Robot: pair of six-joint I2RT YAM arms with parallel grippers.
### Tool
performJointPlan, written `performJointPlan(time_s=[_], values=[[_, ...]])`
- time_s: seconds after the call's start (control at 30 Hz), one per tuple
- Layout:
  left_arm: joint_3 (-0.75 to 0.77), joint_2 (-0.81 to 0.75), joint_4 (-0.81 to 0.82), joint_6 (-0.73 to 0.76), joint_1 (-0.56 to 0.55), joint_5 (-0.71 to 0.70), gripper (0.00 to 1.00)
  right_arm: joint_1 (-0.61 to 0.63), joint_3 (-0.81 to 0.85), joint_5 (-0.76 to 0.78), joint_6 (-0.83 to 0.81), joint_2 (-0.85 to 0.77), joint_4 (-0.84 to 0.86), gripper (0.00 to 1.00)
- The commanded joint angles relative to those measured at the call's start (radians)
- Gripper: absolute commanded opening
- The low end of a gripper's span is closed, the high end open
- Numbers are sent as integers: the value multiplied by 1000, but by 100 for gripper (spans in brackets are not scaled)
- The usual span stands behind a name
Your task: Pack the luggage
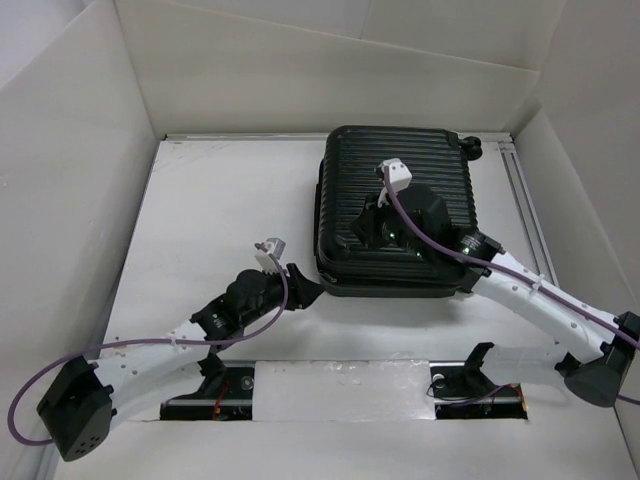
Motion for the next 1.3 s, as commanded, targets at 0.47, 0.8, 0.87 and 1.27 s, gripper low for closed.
performJointPlan(time_s=[0.47,0.8,0.87,1.27], values=[[58,68,163,-27,-5,-54,37,-51,-126,-61,-21,-47,66,16],[98,169,197,-27,-5,-85,30,-60,-175,-106,-21,-38,97,12],[98,185,206,-27,-5,-94,25,-70,-184,-115,-21,-38,107,12],[98,186,269,-6,-5,-172,0,-80,-261,-115,-12,-38,138,8]])
